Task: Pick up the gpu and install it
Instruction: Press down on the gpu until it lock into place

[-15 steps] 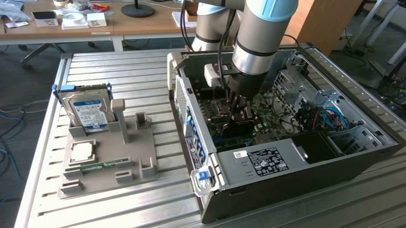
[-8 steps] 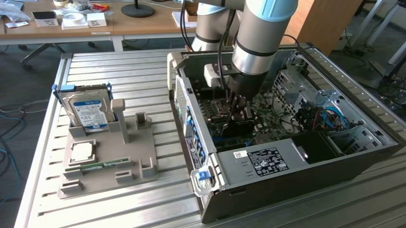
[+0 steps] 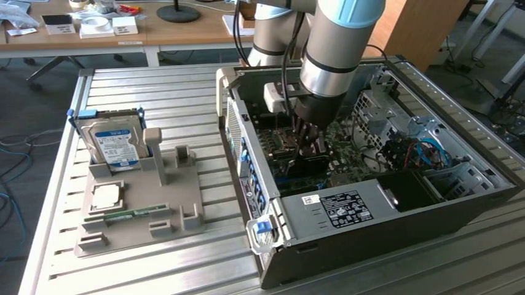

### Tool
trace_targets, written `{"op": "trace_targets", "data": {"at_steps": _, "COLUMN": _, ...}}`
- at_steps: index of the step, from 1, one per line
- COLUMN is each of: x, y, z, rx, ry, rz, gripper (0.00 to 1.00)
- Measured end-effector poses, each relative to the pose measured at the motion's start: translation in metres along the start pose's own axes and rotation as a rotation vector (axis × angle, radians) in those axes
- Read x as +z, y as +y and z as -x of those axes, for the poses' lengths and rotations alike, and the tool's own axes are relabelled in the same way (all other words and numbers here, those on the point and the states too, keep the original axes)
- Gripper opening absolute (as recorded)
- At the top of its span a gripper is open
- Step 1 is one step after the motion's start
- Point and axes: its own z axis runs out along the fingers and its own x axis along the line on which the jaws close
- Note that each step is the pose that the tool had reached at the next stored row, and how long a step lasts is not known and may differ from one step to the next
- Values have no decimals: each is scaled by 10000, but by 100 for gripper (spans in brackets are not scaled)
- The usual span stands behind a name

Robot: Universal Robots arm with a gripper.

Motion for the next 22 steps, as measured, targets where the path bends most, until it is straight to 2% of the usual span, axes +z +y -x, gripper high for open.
{"op": "trace_targets", "data": {"at_steps": 6, "x": -124, "y": -2, "z": 5, "rx": 0, "ry": 13, "rz": 4, "gripper": 11}}
{"op": "trace_targets", "data": {"at_steps": 15, "x": -370, "y": -5, "z": 17, "rx": -1, "ry": 12, "rz": -1, "gripper": 11}}
{"op": "trace_targets", "data": {"at_steps": 22, "x": -495, "y": -7, "z": 23, "rx": -1, "ry": 12, "rz": -1, "gripper": 11}}
